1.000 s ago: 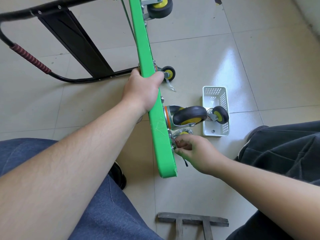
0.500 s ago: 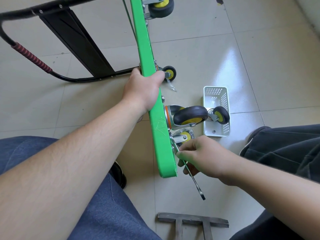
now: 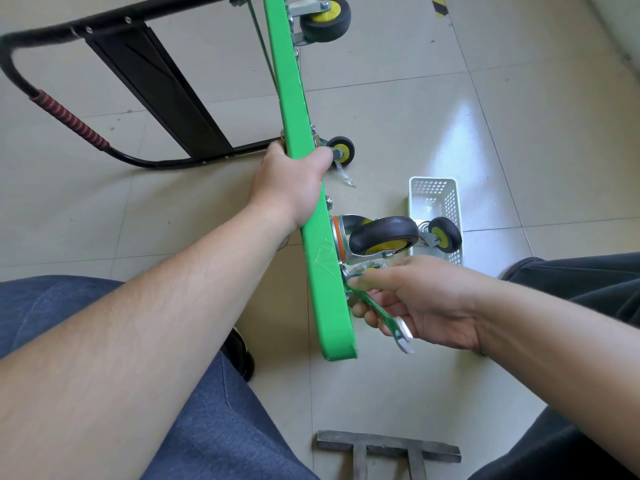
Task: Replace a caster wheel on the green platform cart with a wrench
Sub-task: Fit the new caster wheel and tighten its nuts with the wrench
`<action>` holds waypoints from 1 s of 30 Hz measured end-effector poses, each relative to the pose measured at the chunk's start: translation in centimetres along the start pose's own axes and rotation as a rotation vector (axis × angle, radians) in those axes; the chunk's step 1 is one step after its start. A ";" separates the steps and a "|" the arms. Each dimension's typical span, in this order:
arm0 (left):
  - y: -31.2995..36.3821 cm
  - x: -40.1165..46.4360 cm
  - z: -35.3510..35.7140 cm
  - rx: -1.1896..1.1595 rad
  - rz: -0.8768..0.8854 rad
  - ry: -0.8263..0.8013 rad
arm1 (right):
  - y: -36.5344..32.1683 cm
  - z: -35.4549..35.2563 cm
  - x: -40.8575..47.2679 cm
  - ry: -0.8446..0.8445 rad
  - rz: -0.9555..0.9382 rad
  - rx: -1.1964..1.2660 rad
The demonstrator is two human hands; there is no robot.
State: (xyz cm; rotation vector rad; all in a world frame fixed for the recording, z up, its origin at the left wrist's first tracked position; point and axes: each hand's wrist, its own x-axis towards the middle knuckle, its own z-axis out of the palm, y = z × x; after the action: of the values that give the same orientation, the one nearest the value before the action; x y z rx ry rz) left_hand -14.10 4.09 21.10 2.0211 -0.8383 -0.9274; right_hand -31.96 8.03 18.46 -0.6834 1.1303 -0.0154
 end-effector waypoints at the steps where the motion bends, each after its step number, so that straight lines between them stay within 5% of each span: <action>1: 0.0 0.0 0.0 -0.001 0.001 0.001 | 0.2 -0.1 -0.2 -0.006 0.008 -0.021; 6: -0.1 0.1 -0.1 0.006 0.003 -0.018 | 1.9 -0.7 -0.6 0.014 0.030 -0.203; 14: -0.2 0.4 -0.3 0.026 0.000 -0.062 | 5.4 -0.8 1.7 0.197 -0.192 -0.384; 30: -0.2 -0.5 -0.9 -0.031 -0.096 -0.216 | 6.1 -1.6 5.2 0.218 -0.337 -0.620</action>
State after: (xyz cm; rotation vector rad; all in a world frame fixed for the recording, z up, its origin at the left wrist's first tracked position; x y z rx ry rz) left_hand -13.56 4.87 21.49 1.9732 -0.8413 -1.2225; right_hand -32.95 10.32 10.66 -1.4493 1.2217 -0.0272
